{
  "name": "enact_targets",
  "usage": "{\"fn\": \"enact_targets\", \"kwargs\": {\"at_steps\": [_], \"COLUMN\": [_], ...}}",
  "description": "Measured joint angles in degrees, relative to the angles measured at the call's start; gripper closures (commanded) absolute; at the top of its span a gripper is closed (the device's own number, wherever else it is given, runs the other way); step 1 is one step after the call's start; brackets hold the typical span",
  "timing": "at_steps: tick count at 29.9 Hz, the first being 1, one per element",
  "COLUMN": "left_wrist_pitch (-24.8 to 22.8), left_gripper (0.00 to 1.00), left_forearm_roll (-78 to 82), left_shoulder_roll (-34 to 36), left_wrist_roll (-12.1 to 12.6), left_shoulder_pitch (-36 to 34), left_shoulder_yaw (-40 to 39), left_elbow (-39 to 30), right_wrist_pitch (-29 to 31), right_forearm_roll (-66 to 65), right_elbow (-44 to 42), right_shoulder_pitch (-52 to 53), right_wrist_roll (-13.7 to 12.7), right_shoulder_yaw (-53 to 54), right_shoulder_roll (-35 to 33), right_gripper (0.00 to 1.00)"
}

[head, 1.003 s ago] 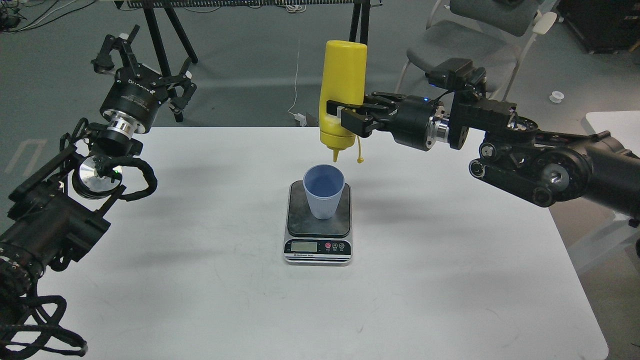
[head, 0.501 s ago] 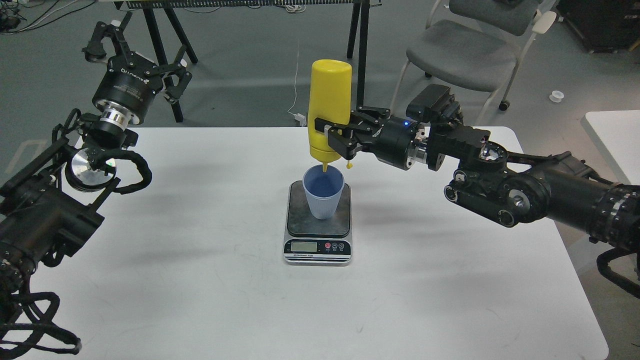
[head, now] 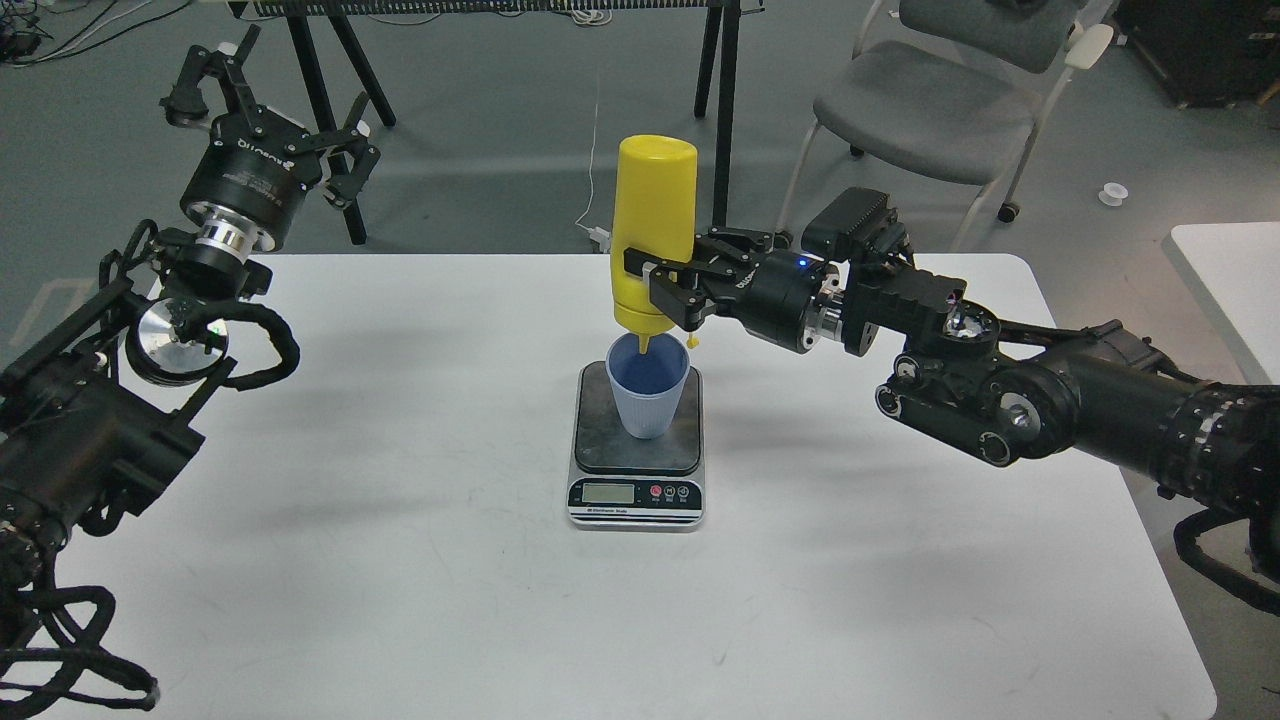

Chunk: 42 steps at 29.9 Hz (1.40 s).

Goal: Pour seasoning into cup on scale with both arms
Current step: 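Tilt the yellow bottle nozzle-down over the cup to squeeze sauce, then turn the bottle upright and lower it back onto the table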

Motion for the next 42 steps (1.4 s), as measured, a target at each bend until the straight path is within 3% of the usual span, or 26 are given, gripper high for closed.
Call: {"fn": "enact_targets", "kwargs": {"at_steps": [4, 7, 13, 23, 33, 42], "left_wrist_pitch": [0.1, 0.2, 0.2, 0.2, 1.0, 1.0], "left_gripper": [0.01, 0.01, 0.01, 0.01, 0.01, 0.01], "left_forearm_roll": [0.0, 0.1, 0.1, 0.1, 0.5, 0.5], "left_shoulder_roll": [0.0, 0.0, -0.1, -0.2, -0.2, -0.6], "left_wrist_roll": [0.0, 0.0, 0.0, 0.2, 0.4, 0.5], "left_shoulder_pitch": [0.0, 0.0, -0.1, -0.1, -0.1, 0.0], "left_shoulder_yaw": [0.0, 0.0, 0.0, 0.5, 0.8, 0.9], "left_elbow": [-0.1, -0.3, -0.4, -0.4, -0.4, -0.9], "right_wrist_pitch": [1.5, 5.3, 12.1, 27.1, 43.8, 45.2], "right_forearm_roll": [6.4, 18.3, 39.4, 66.2, 92.4, 98.0], "right_elbow": [0.8, 2.9, 7.2, 14.3, 13.1, 12.2], "right_shoulder_pitch": [0.0, -0.3, -2.5, -19.9, -35.6, -46.4], "right_wrist_roll": [1.2, 2.8, 3.3, 2.6, 2.6, 2.1], "right_shoulder_yaw": [3.5, 5.4, 7.0, 23.1, 32.7, 41.0], "right_shoulder_roll": [-2.5, -6.0, -13.9, -21.5, -18.1, -5.8], "right_gripper": [0.61, 0.61, 0.61, 0.64, 0.65, 0.63]}}
